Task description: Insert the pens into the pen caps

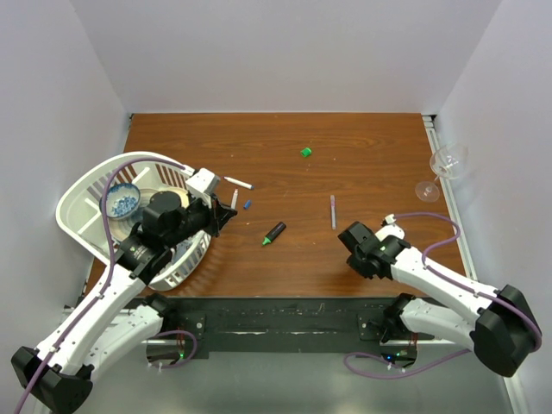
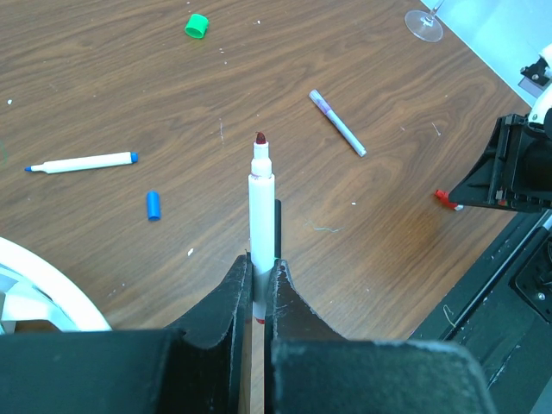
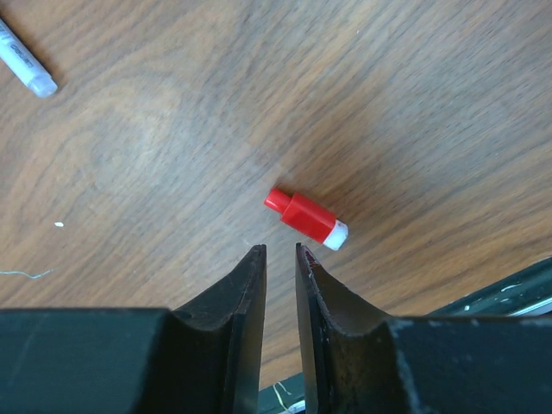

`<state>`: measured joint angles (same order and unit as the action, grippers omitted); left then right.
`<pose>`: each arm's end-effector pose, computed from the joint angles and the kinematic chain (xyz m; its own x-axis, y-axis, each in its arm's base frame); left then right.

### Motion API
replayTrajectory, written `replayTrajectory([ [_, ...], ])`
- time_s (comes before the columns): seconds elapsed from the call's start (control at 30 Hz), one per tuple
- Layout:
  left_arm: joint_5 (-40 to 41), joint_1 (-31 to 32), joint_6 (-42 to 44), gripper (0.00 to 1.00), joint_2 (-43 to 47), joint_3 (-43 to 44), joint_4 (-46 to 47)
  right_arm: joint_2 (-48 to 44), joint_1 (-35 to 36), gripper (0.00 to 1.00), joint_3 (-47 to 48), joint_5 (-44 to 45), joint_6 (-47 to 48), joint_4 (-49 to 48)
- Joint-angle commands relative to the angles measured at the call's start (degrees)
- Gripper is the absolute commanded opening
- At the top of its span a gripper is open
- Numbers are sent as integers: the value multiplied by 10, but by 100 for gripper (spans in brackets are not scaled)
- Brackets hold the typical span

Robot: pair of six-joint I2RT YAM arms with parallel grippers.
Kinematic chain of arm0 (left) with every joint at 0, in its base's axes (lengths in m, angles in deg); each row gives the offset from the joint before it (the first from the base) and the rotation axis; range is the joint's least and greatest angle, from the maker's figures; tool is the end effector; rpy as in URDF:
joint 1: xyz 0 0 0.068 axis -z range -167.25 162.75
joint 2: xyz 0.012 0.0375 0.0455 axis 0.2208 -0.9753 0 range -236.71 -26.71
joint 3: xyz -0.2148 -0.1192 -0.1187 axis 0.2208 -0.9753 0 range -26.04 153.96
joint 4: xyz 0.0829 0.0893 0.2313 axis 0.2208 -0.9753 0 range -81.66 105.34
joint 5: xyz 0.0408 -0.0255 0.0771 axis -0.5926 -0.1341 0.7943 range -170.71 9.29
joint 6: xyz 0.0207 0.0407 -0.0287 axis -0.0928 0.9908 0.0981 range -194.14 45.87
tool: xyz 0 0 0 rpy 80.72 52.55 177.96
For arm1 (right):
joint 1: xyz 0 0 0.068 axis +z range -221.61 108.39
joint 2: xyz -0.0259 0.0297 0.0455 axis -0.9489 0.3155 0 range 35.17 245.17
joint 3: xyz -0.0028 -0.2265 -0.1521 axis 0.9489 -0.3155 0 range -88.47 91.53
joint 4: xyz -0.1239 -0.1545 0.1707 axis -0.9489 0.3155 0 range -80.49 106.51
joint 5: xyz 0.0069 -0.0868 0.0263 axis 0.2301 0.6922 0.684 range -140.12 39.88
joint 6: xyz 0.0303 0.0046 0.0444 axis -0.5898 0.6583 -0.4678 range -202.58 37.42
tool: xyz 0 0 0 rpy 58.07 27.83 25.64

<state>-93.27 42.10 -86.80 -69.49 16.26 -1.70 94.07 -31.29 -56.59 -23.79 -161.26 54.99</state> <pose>0.1491 -0.0927 0.3179 -0.4005 -0.0204 -0.9161 0.5856 0.7633 -0.2730 0.1329 0.0922 0.1807 -0.6117 0.6336 -0.4737 0.6191 0.7562 0.2119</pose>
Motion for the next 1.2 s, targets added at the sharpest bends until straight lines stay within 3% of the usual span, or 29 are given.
replayTrajectory([
  [0.0,6,1,11,0,4,1,13,10,-3,24,-18,-3,-17,-21],
  [0.23,7,2,12,0,9,-1,11,42,-3,23,-26,15,-11,-25],
  [0.43,10,2,12,0,10,-1,10,41,-14,24,-17,87,14,-1],
  [0.8,9,2,13,0,10,-2,11,55,-103,26,10,106,163,-70],
  [0.97,7,1,13,0,8,-1,13,33,-103,36,43,103,77,25],
  [1.03,5,2,13,0,8,-1,13,17,-103,43,42,99,58,25],
  [1.17,2,2,13,0,8,-1,13,29,-107,44,42,97,28,4],
])
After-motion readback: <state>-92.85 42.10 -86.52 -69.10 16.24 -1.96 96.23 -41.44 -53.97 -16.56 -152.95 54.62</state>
